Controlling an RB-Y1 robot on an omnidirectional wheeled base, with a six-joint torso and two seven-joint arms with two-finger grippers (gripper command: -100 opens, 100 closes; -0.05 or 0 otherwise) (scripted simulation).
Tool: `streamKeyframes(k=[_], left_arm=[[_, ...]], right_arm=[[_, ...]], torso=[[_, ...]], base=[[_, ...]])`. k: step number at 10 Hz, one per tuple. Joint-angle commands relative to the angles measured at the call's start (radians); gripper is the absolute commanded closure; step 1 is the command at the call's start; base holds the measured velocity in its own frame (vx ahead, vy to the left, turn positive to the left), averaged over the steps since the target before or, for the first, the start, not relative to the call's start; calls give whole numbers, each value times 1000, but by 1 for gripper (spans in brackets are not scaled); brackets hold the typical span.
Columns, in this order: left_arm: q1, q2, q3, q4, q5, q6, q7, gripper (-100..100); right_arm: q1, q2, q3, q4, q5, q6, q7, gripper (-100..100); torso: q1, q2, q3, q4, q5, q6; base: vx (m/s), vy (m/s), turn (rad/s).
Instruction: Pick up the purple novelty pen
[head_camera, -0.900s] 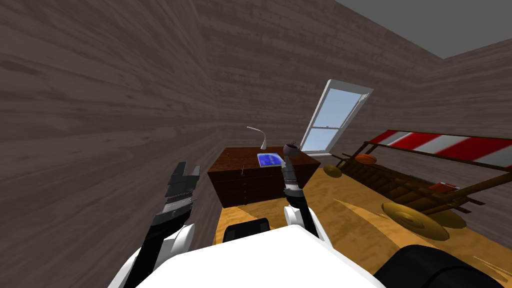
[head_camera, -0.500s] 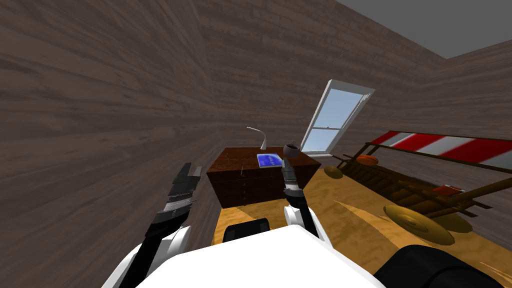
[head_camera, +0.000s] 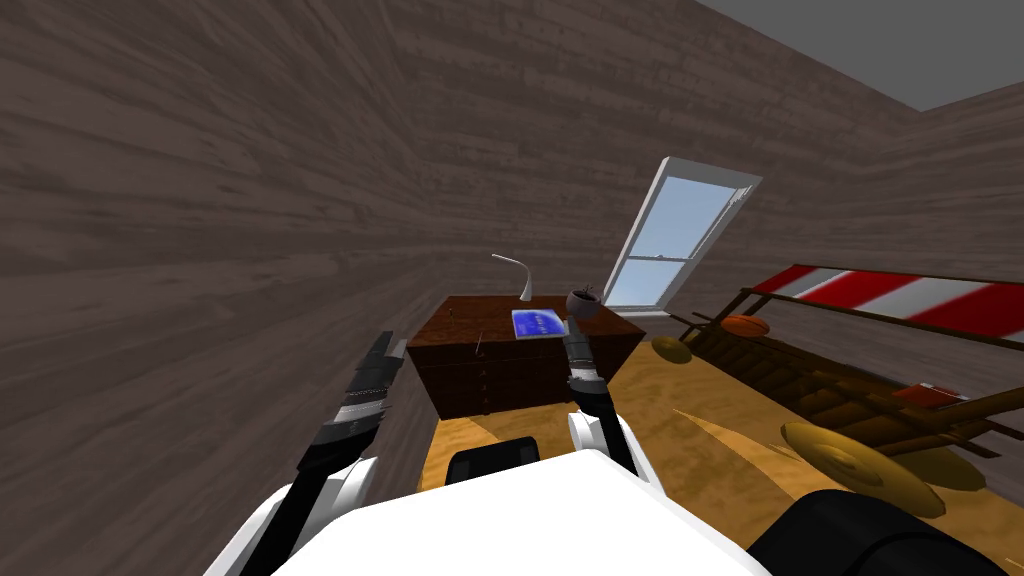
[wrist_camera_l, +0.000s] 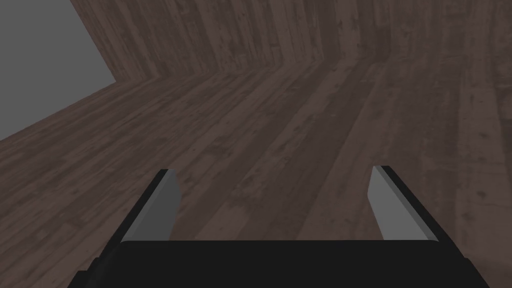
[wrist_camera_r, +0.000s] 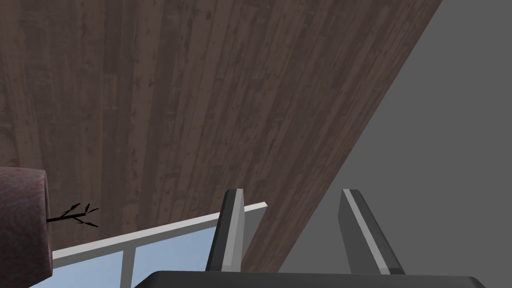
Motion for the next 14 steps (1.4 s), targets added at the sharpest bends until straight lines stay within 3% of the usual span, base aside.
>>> streamKeyframes(k=[1,14], left_arm=[[-9,13,4,38,3,-1,-5,-100],[-74,12,31,317,18,-37,-42,-100]], right_arm=[[0,0,0,0,0,0,0,0],[0,0,0,0,0,0,0,0]], torso=[[0,0,0,0,0,0],[2,1,0,0,0,0]], base=[[48,-89,37],[41,-83,36]])
